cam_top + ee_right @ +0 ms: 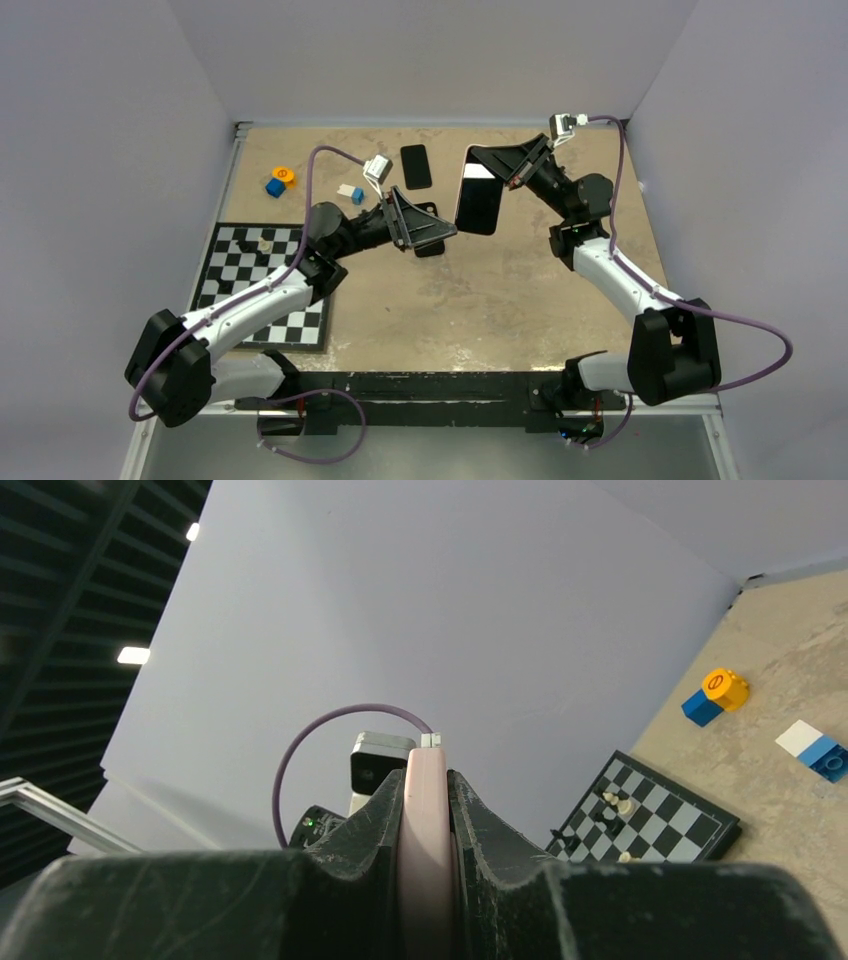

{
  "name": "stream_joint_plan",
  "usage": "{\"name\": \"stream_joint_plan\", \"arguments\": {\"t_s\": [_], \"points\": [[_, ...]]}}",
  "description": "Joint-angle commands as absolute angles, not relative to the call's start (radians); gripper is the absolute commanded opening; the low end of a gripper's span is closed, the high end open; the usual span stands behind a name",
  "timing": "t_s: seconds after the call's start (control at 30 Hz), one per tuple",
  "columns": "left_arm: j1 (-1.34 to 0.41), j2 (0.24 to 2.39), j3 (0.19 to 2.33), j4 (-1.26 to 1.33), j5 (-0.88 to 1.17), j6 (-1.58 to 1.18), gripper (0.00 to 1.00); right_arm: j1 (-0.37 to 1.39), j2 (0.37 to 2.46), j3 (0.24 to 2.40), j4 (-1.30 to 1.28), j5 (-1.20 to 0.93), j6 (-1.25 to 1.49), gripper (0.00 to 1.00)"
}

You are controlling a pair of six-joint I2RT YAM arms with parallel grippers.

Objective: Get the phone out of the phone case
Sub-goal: Remove the phone case from the phone.

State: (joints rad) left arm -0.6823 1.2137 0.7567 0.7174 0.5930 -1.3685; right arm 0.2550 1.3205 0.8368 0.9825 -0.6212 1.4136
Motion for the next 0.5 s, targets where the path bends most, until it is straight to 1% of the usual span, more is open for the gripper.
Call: {"name": "stream_joint_plan", "arguments": {"t_s": [0.0,0.47], "points": [[-0.686,1.214,0.811,0.690,0.567,-1.342,0.46,0.260,1.262,0.879,1.031,-0.618,1.414,0.00],[-0.686,1.262,0.832,0.648,0.545,-1.300,0.45,0.266,1.239,0.881,1.034,-0.618,1.419,0.00]]}}
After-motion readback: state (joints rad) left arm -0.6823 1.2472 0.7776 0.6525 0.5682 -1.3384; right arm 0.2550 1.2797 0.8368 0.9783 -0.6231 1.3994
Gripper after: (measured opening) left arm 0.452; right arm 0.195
